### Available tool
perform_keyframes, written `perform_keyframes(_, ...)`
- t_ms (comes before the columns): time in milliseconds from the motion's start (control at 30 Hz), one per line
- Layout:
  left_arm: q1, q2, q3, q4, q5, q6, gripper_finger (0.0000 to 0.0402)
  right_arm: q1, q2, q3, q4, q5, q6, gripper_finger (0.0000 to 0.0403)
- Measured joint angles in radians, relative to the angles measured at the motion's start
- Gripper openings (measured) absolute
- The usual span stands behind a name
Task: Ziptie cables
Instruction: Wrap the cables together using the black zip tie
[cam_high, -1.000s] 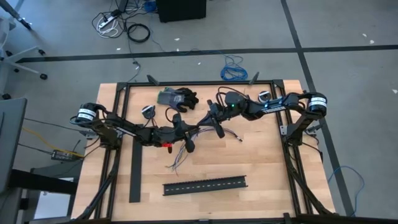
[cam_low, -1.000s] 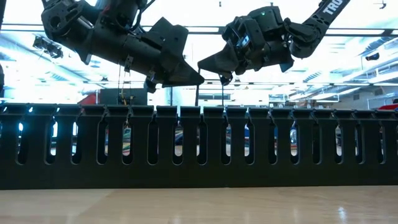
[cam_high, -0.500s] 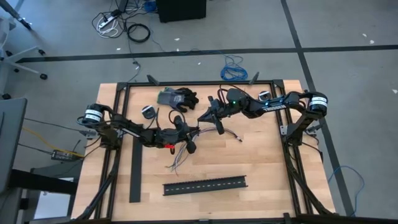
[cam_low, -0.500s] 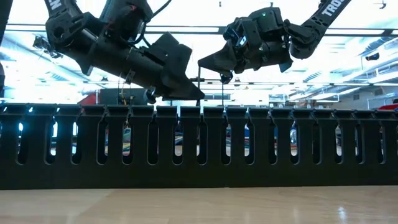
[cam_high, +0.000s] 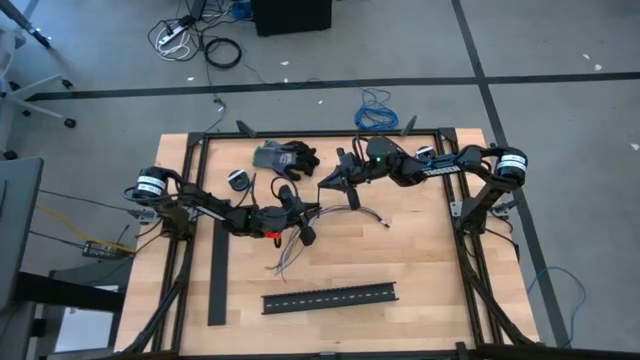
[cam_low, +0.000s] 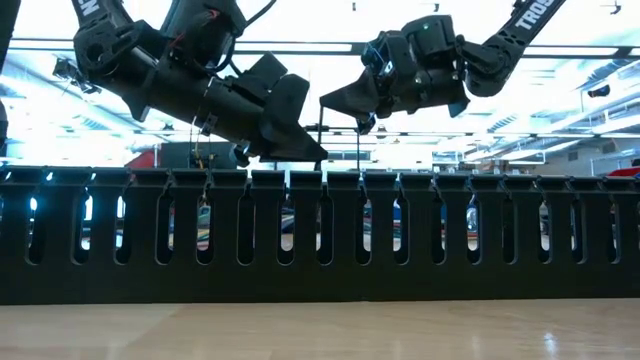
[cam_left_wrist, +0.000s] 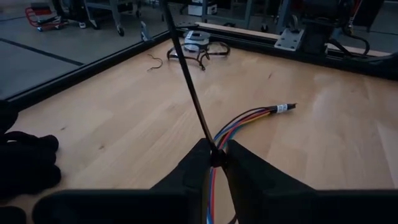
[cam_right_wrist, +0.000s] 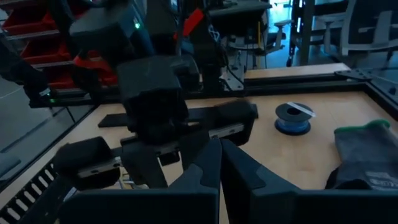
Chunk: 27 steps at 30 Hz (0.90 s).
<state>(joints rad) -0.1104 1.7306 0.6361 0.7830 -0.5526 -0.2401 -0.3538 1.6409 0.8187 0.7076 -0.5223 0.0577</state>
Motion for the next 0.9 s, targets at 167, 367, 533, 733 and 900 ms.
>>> perform_keyframes(167,0.000,0.000,0.000,-0.001,0.001,-0.002,0.0040,0.000,-0.019,0.000,0.014,-0.005,0.002,0.0000)
perform_keyframes(367,0.000,0.000,0.000,-0.001,0.002,-0.003,0.0040,-0.002,-0.090,0.000,-0.026,0.005,-0.016,0.0000)
perform_keyframes(533,0.000,0.000,0.000,-0.003,0.005,-0.007,0.0039,-0.003,-0.137,0.000,-0.102,0.035,-0.045,0.0000)
perform_keyframes(733,-0.001,0.000,0.000,-0.003,0.006,-0.007,0.0039,-0.002,-0.163,0.000,-0.110,0.049,-0.052,0.0000)
perform_keyframes(900,-0.001,0.000,0.000,-0.006,0.006,-0.010,0.0039,-0.006,-0.164,0.001,-0.109,0.058,-0.054,0.0000)
